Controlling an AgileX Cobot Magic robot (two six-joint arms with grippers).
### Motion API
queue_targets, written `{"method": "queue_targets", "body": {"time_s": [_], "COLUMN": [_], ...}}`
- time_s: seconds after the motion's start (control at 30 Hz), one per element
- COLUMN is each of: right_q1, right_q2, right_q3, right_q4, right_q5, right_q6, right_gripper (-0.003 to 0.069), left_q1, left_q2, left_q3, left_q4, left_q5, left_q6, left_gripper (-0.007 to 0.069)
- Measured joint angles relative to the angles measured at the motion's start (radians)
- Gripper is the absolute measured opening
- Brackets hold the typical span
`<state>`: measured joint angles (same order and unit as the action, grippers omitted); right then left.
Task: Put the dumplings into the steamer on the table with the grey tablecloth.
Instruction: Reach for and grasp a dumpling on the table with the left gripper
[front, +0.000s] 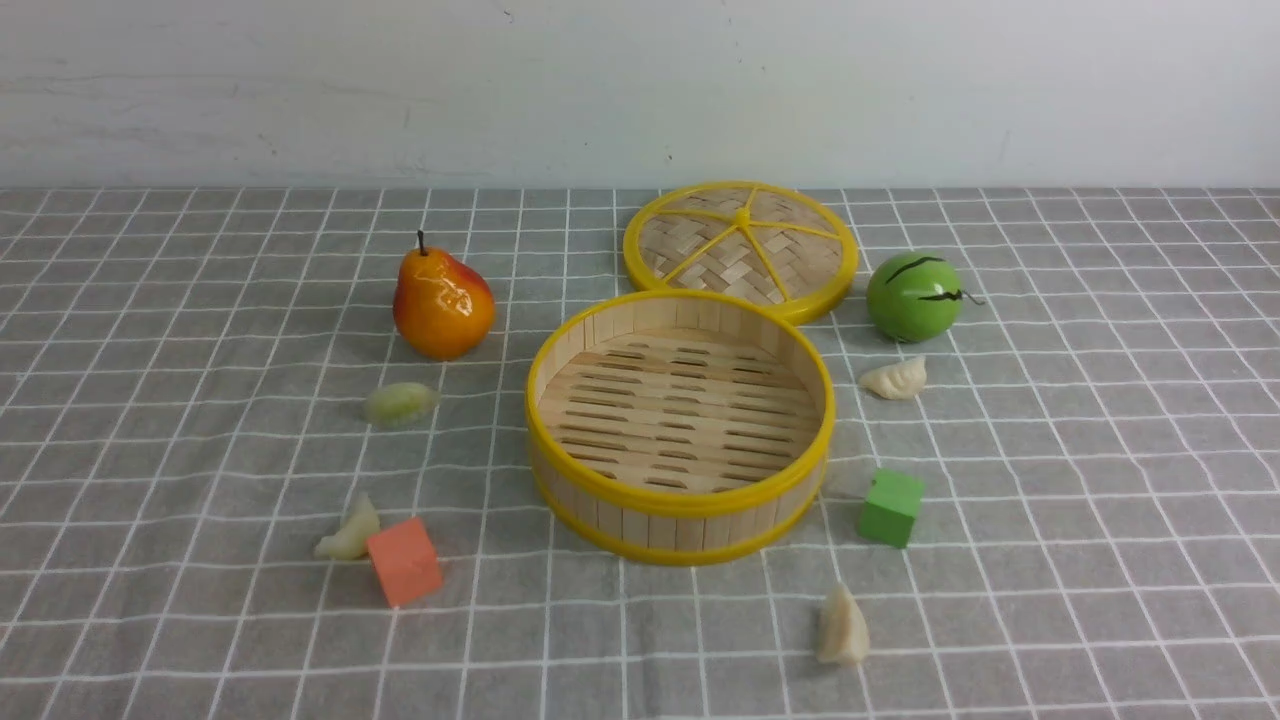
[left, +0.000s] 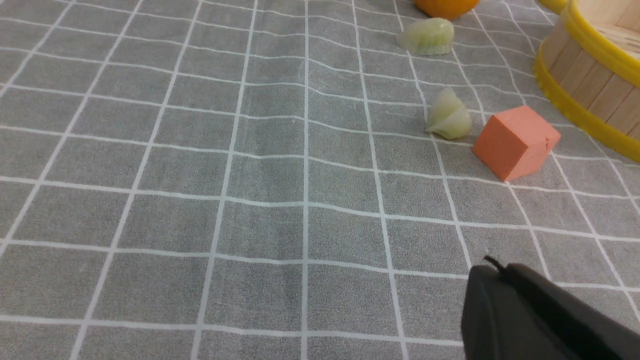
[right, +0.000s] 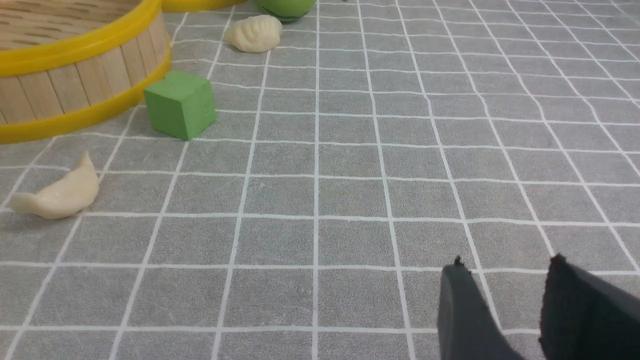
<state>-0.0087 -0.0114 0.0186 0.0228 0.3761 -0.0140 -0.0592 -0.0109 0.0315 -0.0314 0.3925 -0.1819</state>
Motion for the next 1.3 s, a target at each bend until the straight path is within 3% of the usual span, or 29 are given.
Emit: {"method": "queue_targets", "body": {"time_s": [0.6, 1.07, 1.17, 1.3], "right_q1": [0.0, 0.0, 0.0, 0.0], "right_q2": [0.0, 0.0, 0.0, 0.0], "right_q3": [0.0, 0.003, 0.009, 0.009], "right_q4": [0.0, -0.036, -0.039, -0.042], "right_q5": [0.0, -0.027, -0.136, -0.497], "right_q6": [0.0, 0.0, 0.0, 0.0], "right_gripper": [0.0239, 0.0239, 0.0239, 0.0239], "left_q1": [0.0, 0.0, 0.0, 0.0], "left_q2": [0.0, 0.0, 0.0, 0.0], "left_q3": [0.0, 0.0, 0.0, 0.0], "left_q4": [0.046, -0.032, -0.034, -0.034], "left_q5": [0.0, -0.026, -0.108, -0.42], "left_q6": [0.0, 0.0, 0.0, 0.0], "left_gripper": [0.0007, 0.002, 0.0022, 0.0024]}}
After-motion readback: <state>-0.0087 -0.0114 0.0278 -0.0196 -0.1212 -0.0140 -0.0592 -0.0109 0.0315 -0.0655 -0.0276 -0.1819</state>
